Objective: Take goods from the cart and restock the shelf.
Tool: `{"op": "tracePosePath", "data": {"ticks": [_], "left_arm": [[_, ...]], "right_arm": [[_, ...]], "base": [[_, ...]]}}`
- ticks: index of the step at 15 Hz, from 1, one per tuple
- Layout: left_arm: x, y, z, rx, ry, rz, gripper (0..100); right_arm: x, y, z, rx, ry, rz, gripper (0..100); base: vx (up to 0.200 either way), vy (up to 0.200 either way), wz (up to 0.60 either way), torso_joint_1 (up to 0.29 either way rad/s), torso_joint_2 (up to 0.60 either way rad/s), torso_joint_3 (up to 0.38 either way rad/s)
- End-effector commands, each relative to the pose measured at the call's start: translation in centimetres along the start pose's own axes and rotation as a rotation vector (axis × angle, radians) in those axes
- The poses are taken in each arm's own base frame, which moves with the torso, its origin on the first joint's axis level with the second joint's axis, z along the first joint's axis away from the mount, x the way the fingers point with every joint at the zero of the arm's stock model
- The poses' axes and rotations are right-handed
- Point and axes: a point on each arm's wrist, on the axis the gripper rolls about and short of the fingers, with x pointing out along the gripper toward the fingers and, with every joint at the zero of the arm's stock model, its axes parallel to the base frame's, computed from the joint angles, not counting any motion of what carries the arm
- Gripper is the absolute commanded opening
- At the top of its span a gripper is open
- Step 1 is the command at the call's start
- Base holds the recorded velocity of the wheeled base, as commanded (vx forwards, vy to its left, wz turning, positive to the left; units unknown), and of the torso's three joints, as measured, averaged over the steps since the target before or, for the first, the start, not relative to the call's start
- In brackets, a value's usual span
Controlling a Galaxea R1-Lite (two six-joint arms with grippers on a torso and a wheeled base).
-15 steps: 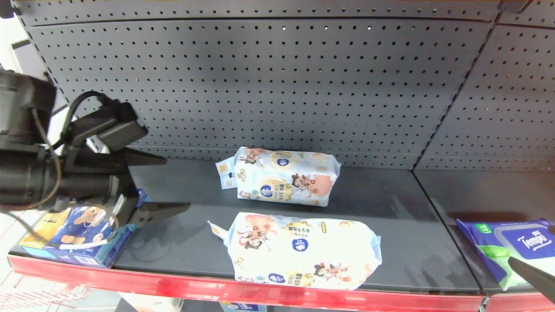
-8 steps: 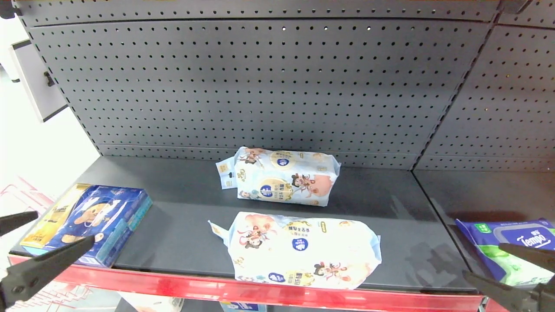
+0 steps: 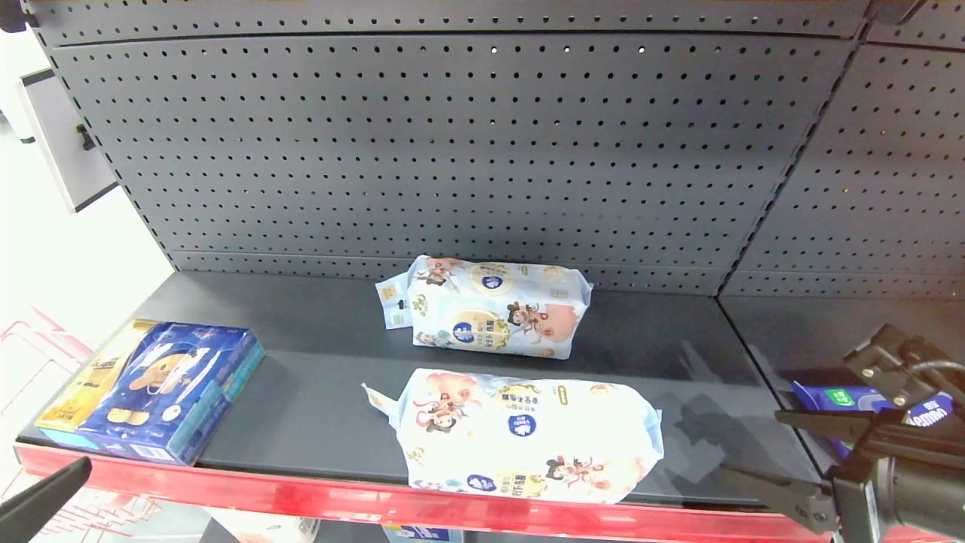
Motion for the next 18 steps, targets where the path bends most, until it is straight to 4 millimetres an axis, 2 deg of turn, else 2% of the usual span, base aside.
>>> {"op": "tracePosePath", "data": {"ticks": [1,6,11,12,18], "left_arm": [[-0.3,0.0,0.0,-0.001,-0.013,0.0,100],[-0.2,0.0,0.1,-0.001,-0.013,0.002,100],[-0.2,0.0,0.1,-0.001,-0.013,0.0,100],[-0.2,0.0,0.1,-0.001,-0.013,0.0,100],[-0.2,0.0,0.1,-0.001,-0.014,0.0,100]], "right_arm": [[1.7,0.7,0.8,-0.023,0.045,0.037,100],[3.7,2.1,2.7,-0.042,0.058,0.059,100],[4.4,2.1,2.9,-0.045,0.066,0.062,100],[5.0,2.1,2.9,-0.045,0.066,0.062,100],[6.3,3.7,3.2,-0.088,0.053,0.09,100]], "base": [[0.0,0.0,0.0,0.0,0.0,0.0],[0.0,0.0,0.0,0.0,0.0,0.0],[0.0,0.0,0.0,0.0,0.0,0.0],[0.0,0.0,0.0,0.0,0.0,0.0],[0.0,0.0,0.0,0.0,0.0,0.0]]}}
